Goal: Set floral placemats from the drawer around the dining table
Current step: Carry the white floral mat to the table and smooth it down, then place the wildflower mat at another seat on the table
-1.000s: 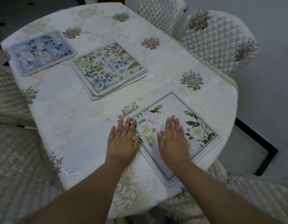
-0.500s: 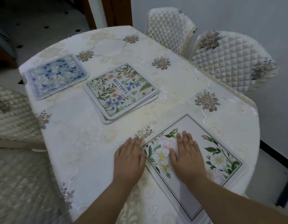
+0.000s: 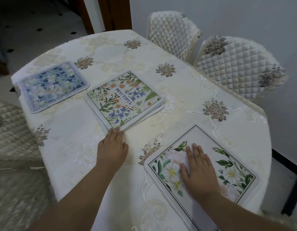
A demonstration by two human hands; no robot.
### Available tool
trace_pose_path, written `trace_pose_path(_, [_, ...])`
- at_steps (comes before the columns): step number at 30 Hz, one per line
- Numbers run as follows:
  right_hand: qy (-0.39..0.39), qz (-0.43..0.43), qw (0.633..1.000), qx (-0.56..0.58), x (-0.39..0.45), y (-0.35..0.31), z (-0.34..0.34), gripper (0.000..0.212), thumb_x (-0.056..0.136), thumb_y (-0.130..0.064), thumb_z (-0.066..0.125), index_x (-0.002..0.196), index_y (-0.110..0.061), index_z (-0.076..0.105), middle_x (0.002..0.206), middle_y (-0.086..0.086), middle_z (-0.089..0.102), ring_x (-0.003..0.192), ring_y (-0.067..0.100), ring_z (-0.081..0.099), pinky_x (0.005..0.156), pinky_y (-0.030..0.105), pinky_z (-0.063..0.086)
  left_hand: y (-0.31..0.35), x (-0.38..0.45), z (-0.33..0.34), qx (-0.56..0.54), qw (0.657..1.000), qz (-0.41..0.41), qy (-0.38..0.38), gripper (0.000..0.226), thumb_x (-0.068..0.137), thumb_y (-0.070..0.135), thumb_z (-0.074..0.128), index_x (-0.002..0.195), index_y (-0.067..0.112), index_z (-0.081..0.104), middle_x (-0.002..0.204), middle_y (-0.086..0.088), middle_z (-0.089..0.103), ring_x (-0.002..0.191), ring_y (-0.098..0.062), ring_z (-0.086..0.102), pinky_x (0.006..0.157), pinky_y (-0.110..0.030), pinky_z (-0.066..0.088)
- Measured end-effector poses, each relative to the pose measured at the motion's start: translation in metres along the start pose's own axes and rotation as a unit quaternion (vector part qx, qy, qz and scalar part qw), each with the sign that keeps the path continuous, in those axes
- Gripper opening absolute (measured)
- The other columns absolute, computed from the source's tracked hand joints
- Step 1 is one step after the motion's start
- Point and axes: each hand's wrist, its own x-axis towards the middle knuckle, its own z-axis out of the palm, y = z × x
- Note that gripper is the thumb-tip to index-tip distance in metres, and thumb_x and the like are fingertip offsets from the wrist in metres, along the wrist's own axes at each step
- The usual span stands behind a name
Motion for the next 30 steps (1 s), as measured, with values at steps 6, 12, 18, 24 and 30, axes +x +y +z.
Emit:
trace_pose_path(6, [0.009,-0.003,1.0,0.008,0.0,0.0,0.001,0.07,0.099,-0.053,0.023,0.161,-0.022,0.012,0.169,-0.001,0.004,0.154,0.012,-0.005,0.125,0.042,0.012,0.005,0.005,0.003,-0.023,1.0,-0.014,-0.017,0.059,0.1,0.033,0.038,0.155,0.013,0.033,0.168,-0.001,0.017,0.155,-0.021,0.012,0.12,-0.043,0.027])
trace_pose_path(12, [0.009,-0.02,0.999,0.025,0.0,0.002,-0.001,0.065,0.1,-0.052,0.023,0.16,-0.026,0.017,0.168,-0.002,0.009,0.155,0.015,0.0,0.125,0.043,0.013,0.028,-0.01,-0.017,-0.02,0.999,0.008,0.038,0.052,0.101,0.037,0.042,0.149,0.018,0.046,0.162,0.007,0.034,0.146,-0.02,0.026,0.112,-0.045,0.029])
trace_pose_path(18, [0.023,-0.042,0.974,0.221,-0.008,0.001,-0.015,0.058,0.102,-0.055,0.031,0.156,-0.034,0.028,0.154,-0.005,0.045,0.144,0.013,0.037,0.115,0.044,0.036,0.08,-0.068,-0.02,-0.072,0.985,0.136,0.082,0.039,0.097,0.032,0.051,0.133,0.026,0.066,0.139,0.008,0.062,0.121,-0.021,0.047,0.098,-0.044,0.046])
trace_pose_path(24, [-0.067,0.115,0.837,0.531,-0.003,-0.044,-0.08,0.047,0.095,-0.068,0.037,0.14,-0.072,0.022,0.153,-0.012,0.041,0.136,0.014,0.043,0.113,0.047,0.038,0.121,-0.138,-0.006,-0.08,0.956,0.272,0.072,0.035,0.093,0.029,0.054,0.122,0.028,0.072,0.125,0.012,0.07,0.099,-0.019,0.055,0.085,-0.04,0.052])
trace_pose_path(30, [-0.111,0.212,0.829,0.506,-0.01,-0.061,-0.107,0.067,0.101,-0.015,0.053,0.155,-0.043,0.026,0.155,0.005,0.042,0.105,0.023,0.064,0.095,0.048,0.055,0.127,-0.168,-0.021,-0.122,0.938,0.317,0.066,0.031,0.085,0.022,0.06,0.11,0.029,0.077,0.116,0.016,0.073,0.093,-0.017,0.06,0.08,-0.039,0.055])
